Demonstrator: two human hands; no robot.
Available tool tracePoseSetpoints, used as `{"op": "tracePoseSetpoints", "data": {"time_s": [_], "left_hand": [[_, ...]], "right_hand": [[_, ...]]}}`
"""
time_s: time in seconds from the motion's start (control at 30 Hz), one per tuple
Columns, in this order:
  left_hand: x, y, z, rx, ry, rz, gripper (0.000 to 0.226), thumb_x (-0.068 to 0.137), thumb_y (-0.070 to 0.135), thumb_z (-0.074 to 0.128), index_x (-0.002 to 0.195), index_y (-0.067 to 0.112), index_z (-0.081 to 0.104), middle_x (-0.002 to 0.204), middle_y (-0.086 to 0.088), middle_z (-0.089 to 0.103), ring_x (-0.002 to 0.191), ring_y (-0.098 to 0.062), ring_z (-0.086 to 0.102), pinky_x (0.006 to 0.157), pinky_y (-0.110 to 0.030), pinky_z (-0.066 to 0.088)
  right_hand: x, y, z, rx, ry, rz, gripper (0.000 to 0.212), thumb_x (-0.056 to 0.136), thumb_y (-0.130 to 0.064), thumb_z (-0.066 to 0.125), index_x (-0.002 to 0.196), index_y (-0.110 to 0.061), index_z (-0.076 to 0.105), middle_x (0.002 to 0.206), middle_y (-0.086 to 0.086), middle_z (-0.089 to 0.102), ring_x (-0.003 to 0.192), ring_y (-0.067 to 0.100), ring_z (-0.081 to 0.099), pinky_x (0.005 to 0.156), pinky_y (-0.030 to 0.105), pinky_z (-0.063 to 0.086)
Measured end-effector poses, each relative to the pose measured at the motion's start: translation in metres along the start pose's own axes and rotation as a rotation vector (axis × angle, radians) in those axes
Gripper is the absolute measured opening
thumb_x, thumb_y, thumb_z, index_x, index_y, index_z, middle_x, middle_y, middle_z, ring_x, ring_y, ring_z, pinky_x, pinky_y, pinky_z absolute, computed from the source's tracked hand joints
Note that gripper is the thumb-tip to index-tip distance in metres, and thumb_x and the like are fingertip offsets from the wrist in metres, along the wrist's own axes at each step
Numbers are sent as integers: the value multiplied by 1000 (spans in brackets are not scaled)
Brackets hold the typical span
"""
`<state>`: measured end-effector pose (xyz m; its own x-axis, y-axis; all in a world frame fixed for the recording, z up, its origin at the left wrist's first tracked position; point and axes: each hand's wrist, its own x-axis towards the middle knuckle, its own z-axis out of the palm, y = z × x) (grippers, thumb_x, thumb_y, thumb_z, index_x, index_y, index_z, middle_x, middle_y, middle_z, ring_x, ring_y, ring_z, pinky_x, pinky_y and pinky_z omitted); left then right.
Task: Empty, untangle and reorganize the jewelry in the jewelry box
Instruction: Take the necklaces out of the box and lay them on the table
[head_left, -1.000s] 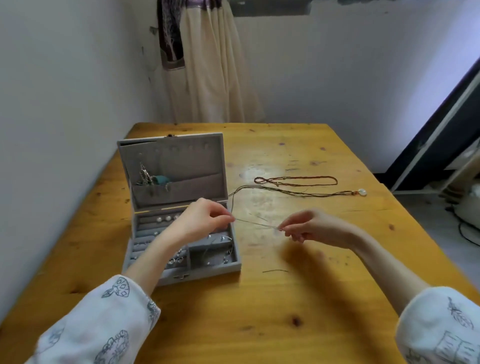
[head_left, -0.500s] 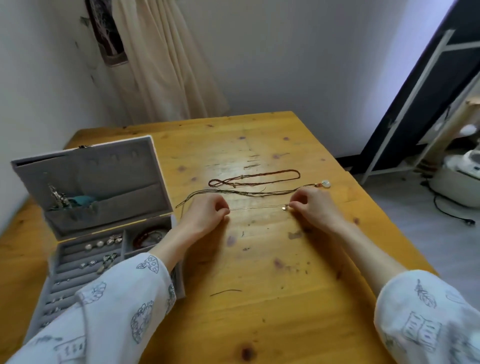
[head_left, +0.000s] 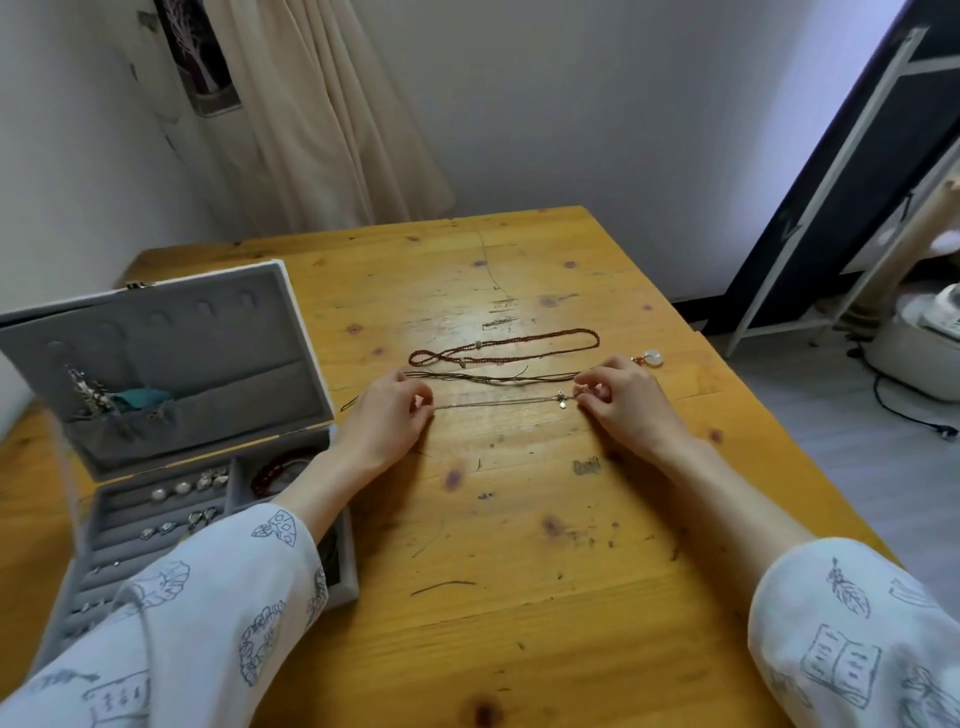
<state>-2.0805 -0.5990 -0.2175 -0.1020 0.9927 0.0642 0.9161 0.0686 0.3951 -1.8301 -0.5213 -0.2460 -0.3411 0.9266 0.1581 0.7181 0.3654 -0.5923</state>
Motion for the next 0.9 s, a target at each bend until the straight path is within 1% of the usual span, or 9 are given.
{"op": "tracePoseSetpoints", "data": {"time_s": [0.1,0.2,0.27,0.33,0.43,0.57,0.67,0.8,0.9], "left_hand": [[-6,0,-4,80,-54,13,36,92,21,50,127,11,50,119,-10,49,112,-25,48,96,-39,43],[-19,0,-10,135,-76,58,41,94,24,45,133,15,43,126,-8,48,118,-23,44,98,-37,40],[-32,0,-13,109,-45,90,40,93,23,46,133,16,44,127,-5,48,120,-21,43,100,-34,38],[-52,-3,-18,41,29,133,38,93,21,47,131,16,47,126,-3,49,118,-18,44,98,-30,37],[-85,-11,-26,-63,134,155,33,92,16,49,125,15,53,123,-3,52,116,-17,48,96,-29,40],[-112,-31,-44,-88,196,111,30,91,12,49,120,12,56,121,-4,55,114,-17,49,97,-32,42],[-125,-55,-67,-91,298,42,27,90,9,51,116,11,59,113,-4,58,107,-16,50,91,-23,39],[-137,-91,-97,-79,392,-86,28,89,5,51,115,11,60,113,-5,58,109,-16,50,94,-21,35],[-138,-111,-115,-54,457,-151,27,89,4,50,113,10,61,111,-6,59,106,-16,51,90,-15,32]], "right_hand": [[-7,-5,-1,-17,7,24,28,90,-17,55,117,-12,60,113,5,55,87,10,48,84,21,36],[-18,-16,0,-65,27,47,29,90,-18,52,118,-12,58,119,7,54,103,21,53,93,34,41],[-23,-26,2,-112,52,60,29,90,-19,52,118,-14,58,121,8,54,113,25,49,96,40,37],[-29,-40,3,-119,80,71,29,90,-19,52,118,-13,58,121,9,55,117,26,46,95,40,34],[-41,-67,9,-81,94,49,28,91,-19,51,116,-13,59,120,8,57,117,24,47,95,40,34],[-53,-108,27,-10,65,-47,26,90,-20,52,114,-13,60,114,7,61,112,23,51,98,43,38],[-54,-146,44,21,10,-147,25,90,-19,53,113,-13,61,110,6,62,106,21,53,95,40,41],[-44,-197,68,95,-59,-264,23,90,-17,53,111,-11,62,106,5,65,97,17,58,84,26,43],[-32,-232,83,190,-88,-279,22,90,-16,53,109,-11,63,103,5,67,91,14,59,82,25,45]]}}
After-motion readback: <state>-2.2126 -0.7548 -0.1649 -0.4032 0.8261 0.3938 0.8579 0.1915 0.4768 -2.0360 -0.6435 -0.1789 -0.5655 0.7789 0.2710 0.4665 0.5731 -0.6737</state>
